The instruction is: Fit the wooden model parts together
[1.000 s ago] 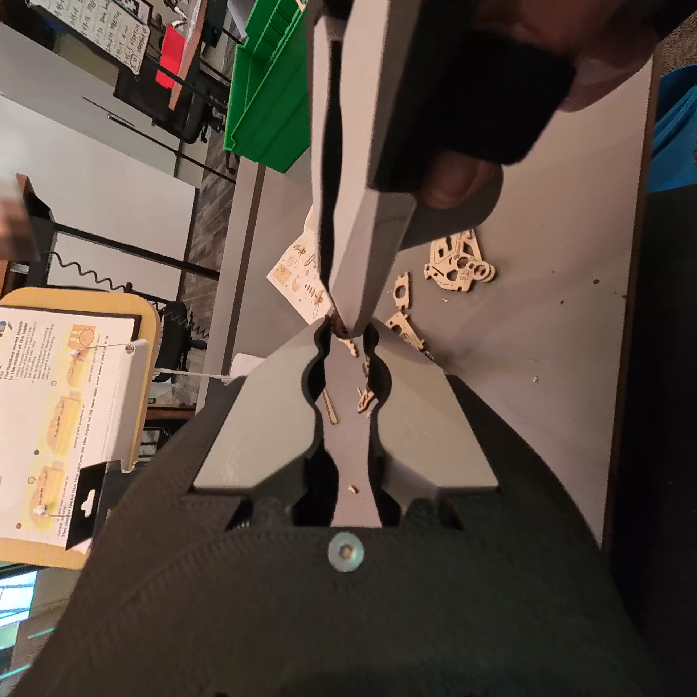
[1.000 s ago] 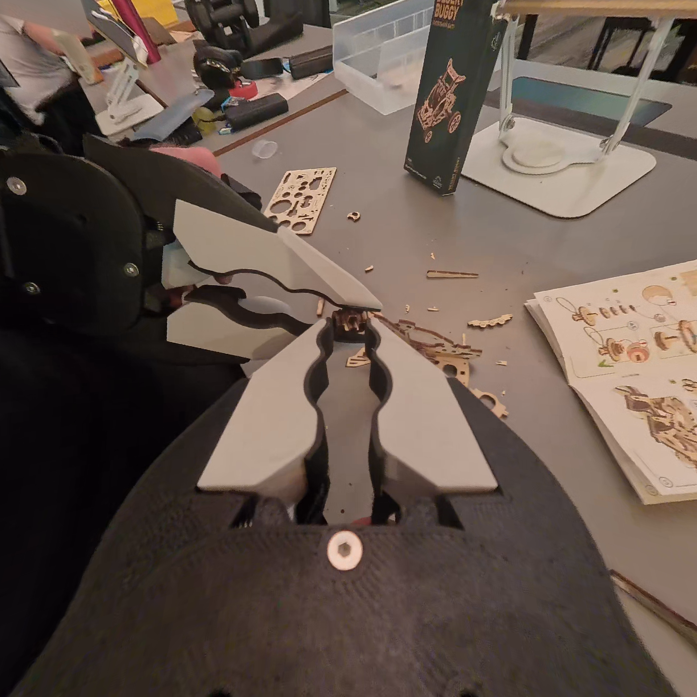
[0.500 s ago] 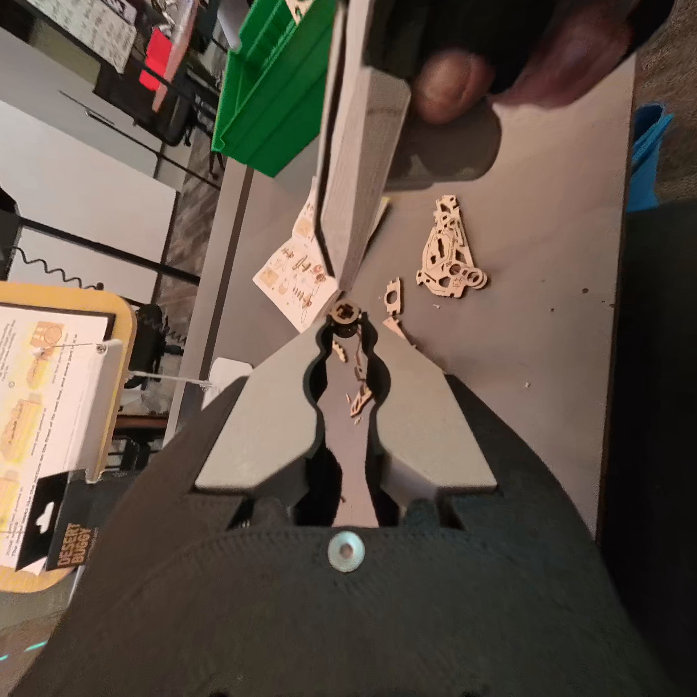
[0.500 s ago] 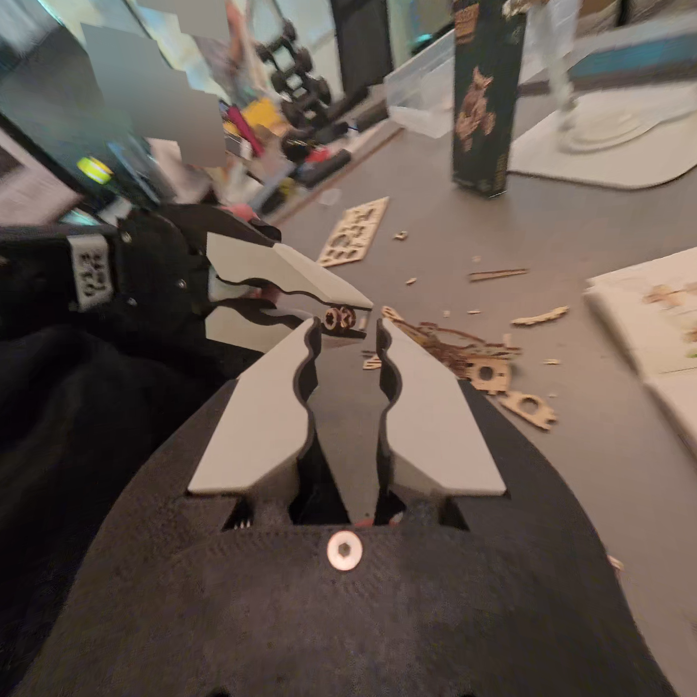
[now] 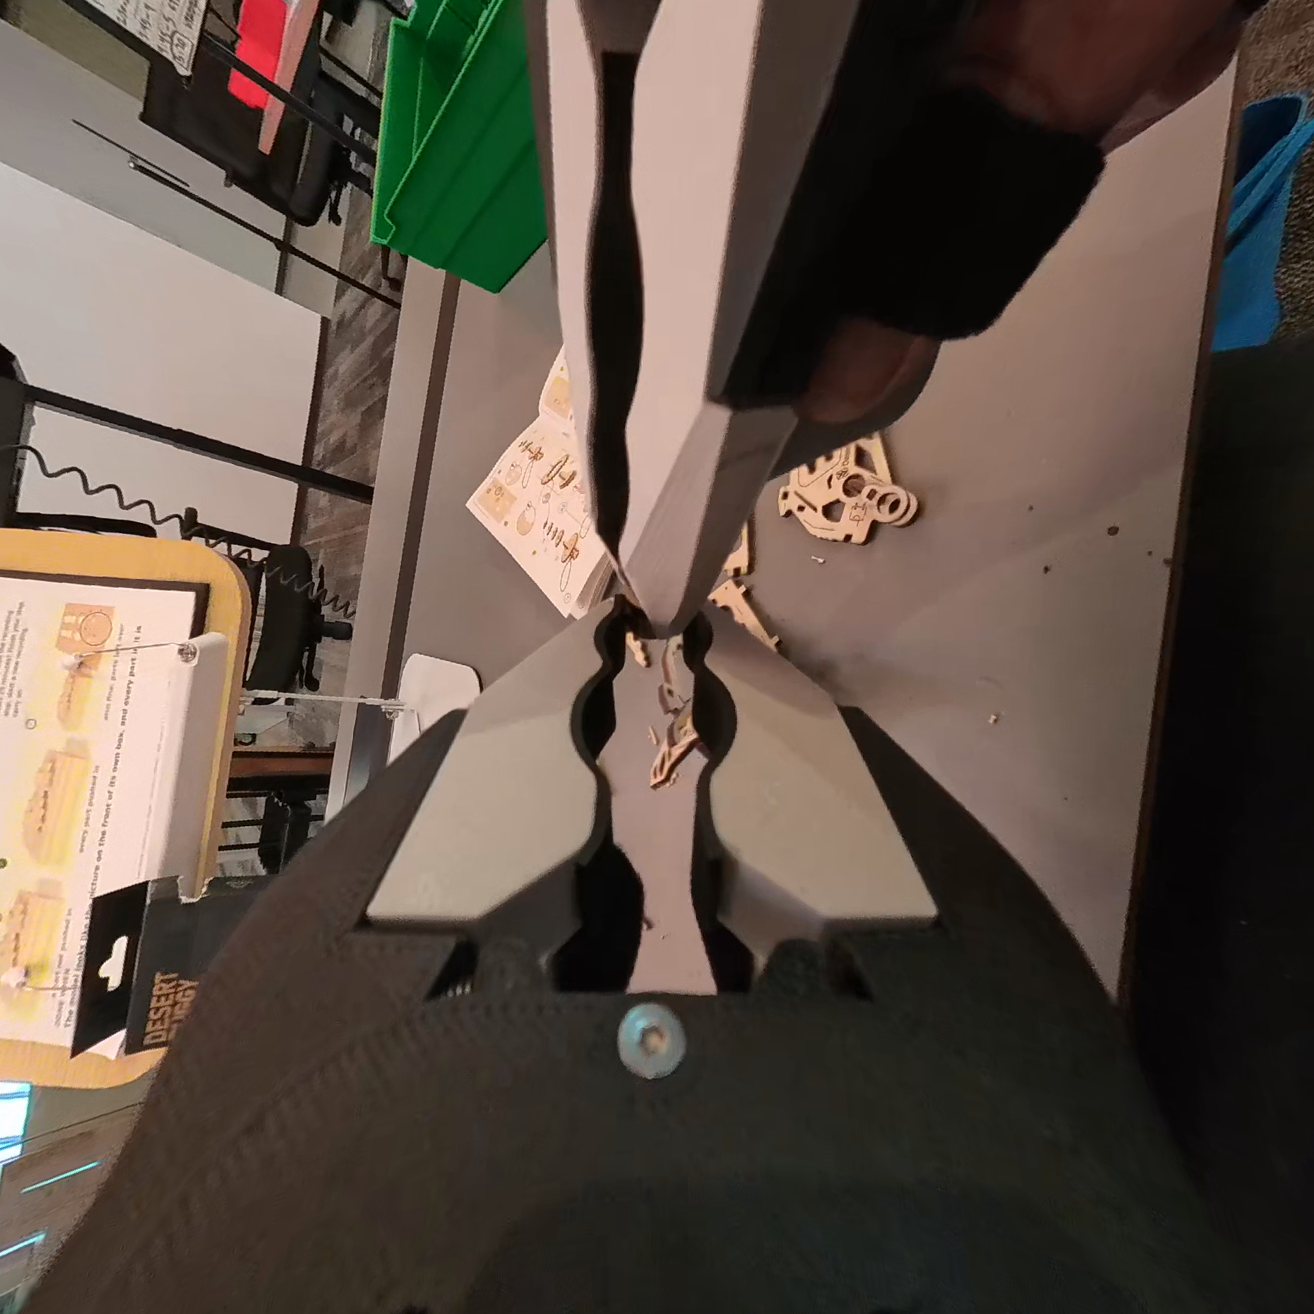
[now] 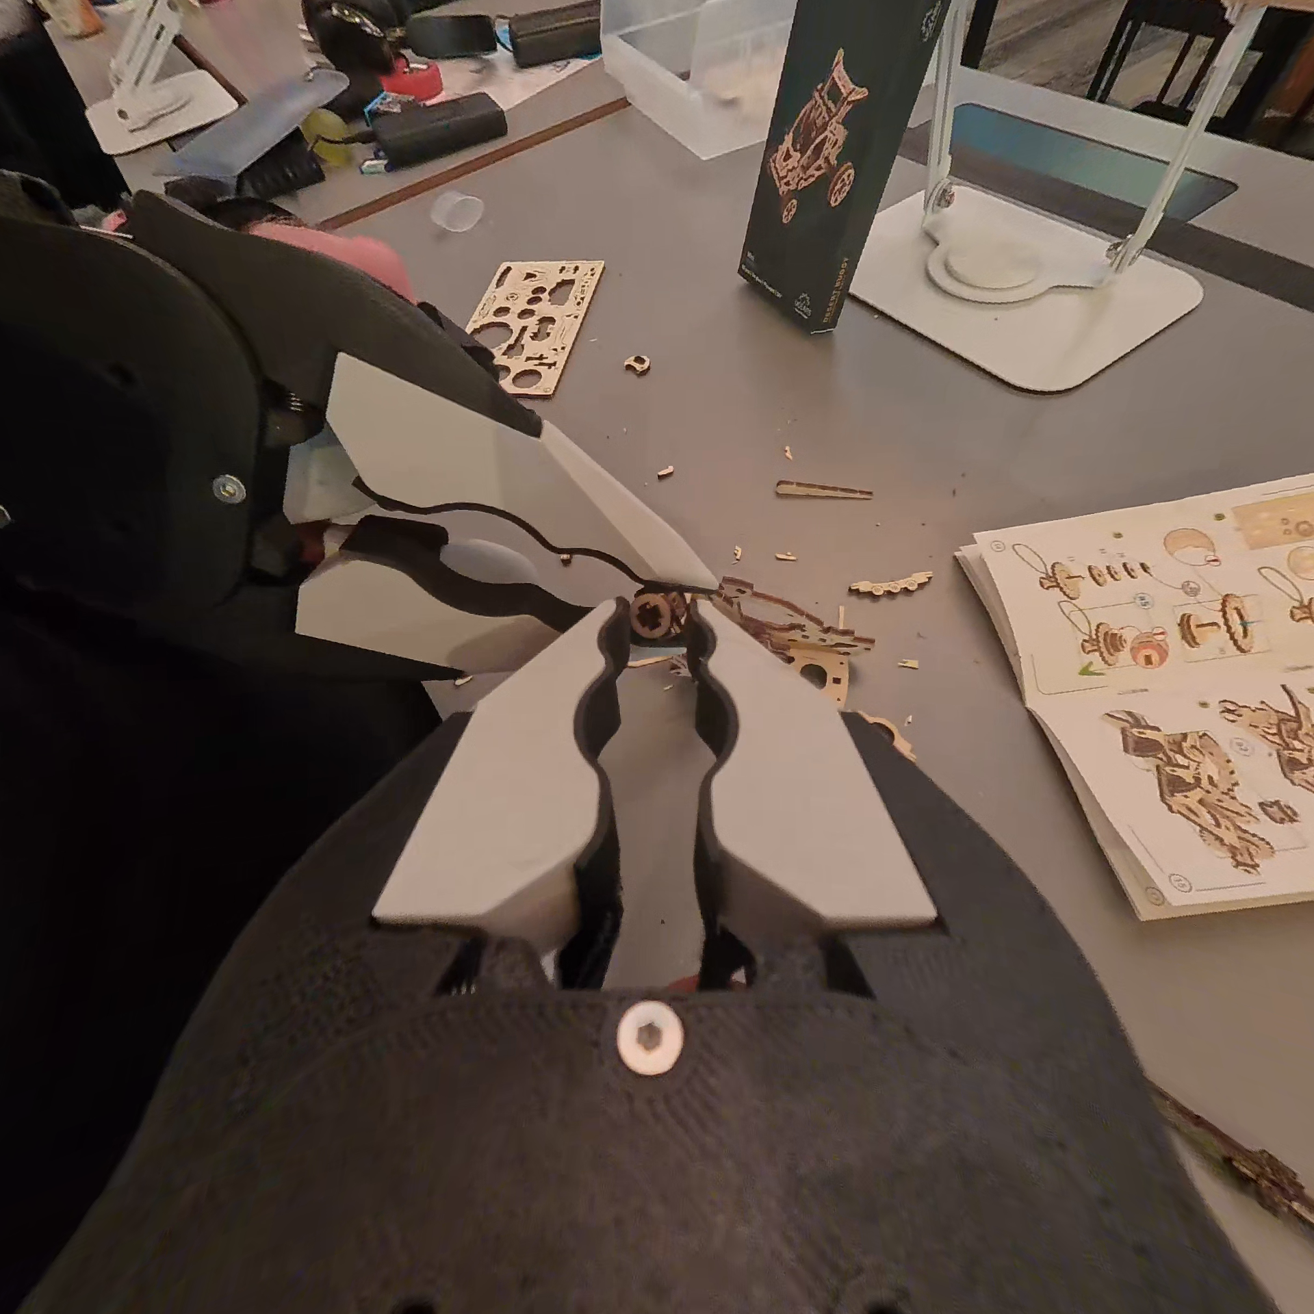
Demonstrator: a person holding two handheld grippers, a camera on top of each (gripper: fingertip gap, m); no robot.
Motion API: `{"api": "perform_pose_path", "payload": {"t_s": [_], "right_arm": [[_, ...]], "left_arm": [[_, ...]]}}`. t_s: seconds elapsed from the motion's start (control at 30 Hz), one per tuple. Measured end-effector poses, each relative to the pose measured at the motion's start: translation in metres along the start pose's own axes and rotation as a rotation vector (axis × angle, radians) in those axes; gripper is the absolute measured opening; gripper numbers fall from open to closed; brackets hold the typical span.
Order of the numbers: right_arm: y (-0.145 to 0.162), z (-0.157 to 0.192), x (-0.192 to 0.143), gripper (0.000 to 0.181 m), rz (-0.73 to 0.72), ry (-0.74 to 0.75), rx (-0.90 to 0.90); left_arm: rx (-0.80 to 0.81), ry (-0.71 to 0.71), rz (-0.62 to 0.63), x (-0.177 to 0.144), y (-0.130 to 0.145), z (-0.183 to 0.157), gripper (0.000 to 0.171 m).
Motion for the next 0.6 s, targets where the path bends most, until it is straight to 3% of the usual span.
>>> {"api": "perform_pose_path", "payload": {"t_s": [0.17, 0.3, 0.43, 0.6], "right_arm": [[0.003, -0.007, -0.005, 0.012, -0.025, -0.038, 0.028], [0.015, -0.027, -0.008, 0.012, 0.012, -0.045, 0.051], [0.032, -0.047, 0.003, 0.012, 0.076, -0.071, 0.077], [0.043, -0.061, 0.023, 0.012, 0.136, -0.129, 0.078]], "left_arm": [[-0.036, 0.012, -0.05, -0.004, 0.0, 0.001, 0.017], [-0.196, 0.074, -0.061, -0.008, 0.018, 0.008, 0.06], [-0.399, 0.168, 0.048, 0.009, 0.053, 0.009, 0.099], [-0.493, 0.287, 0.103, 0.029, 0.078, -0.002, 0.092]]}}
Point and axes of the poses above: each gripper's, where its closed fingertips meet, x out along the fingers, y out of its underside, z = x × y across the jaws, the point moved 8 cm from there along -x, back along the fingers, and after that the axes turned 8 degrees about -x, right-handed, at the moved point
